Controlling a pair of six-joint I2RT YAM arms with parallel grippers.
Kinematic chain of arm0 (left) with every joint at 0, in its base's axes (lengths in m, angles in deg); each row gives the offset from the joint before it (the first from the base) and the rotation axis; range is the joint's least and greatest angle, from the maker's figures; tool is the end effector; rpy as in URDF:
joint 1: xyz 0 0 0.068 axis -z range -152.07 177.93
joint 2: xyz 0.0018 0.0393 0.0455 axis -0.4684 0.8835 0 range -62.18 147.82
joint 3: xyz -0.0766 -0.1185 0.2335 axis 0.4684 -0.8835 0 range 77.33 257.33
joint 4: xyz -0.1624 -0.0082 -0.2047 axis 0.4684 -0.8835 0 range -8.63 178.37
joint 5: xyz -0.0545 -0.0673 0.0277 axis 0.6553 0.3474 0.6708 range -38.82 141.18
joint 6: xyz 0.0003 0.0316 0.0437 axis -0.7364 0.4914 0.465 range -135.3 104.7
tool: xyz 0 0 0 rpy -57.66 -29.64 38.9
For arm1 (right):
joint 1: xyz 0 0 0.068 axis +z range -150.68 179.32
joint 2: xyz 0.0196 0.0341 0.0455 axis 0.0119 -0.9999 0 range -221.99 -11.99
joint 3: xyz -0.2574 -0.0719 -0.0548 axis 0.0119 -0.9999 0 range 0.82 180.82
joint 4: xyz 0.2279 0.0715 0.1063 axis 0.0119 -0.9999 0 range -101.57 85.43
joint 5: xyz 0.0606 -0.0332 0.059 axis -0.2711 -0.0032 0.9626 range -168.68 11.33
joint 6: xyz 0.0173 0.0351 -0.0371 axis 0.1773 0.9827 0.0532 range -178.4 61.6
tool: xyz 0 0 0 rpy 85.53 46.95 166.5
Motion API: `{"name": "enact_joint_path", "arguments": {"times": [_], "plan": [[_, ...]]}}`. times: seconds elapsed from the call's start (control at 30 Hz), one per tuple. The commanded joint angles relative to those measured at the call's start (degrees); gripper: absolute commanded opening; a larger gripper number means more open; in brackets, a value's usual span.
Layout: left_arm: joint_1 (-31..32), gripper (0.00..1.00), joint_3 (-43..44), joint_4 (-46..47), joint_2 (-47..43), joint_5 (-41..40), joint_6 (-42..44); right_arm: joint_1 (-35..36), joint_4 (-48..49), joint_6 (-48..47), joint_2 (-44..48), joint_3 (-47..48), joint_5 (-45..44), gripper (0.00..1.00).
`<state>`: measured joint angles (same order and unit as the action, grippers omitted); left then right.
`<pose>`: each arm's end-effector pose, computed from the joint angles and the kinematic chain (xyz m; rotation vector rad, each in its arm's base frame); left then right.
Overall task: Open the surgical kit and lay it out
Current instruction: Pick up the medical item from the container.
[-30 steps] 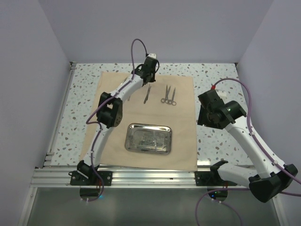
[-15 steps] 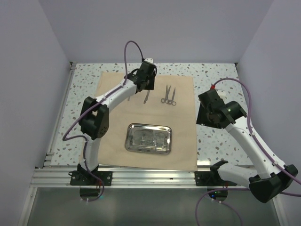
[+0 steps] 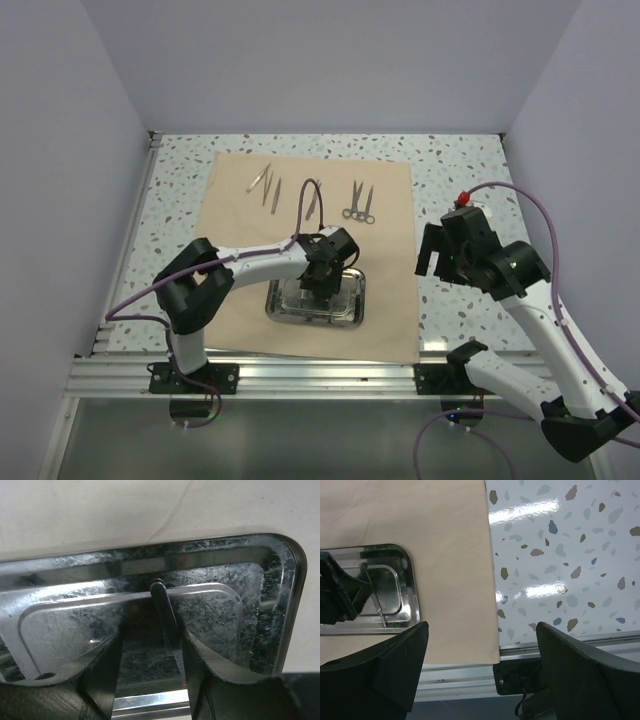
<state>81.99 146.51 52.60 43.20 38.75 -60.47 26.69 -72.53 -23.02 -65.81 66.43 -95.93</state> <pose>0.2157 -0.2844 0.1684 0.1669 2.7662 -0.1394 0.1397 0.0603 0.3457 0.2880 2.4718 0.0715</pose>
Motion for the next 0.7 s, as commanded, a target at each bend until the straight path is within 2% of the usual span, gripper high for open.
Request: {"name": "enact_joint_path", "arguments": {"times": [0.0, 0.43, 0.67], "plan": [[2.7, 0.55, 0.0, -2.0, -0.1, -0.8, -8.4, 0.1, -1.6, -1.3, 2.7, -0.6, 0.7, 0.93], [12.0, 0.54, 2.7, -9.7, 0.6, -3.5, -19.9, 0.1, -6.3, -3.9, 9.3, -1.1, 0.5, 0.94], [13.4, 0.51, -0.4, -6.7, 2.8, -4.4, -23.4, 0.0, -6.7, -4.8, 10.3, -1.1, 2.7, 0.93]]}}
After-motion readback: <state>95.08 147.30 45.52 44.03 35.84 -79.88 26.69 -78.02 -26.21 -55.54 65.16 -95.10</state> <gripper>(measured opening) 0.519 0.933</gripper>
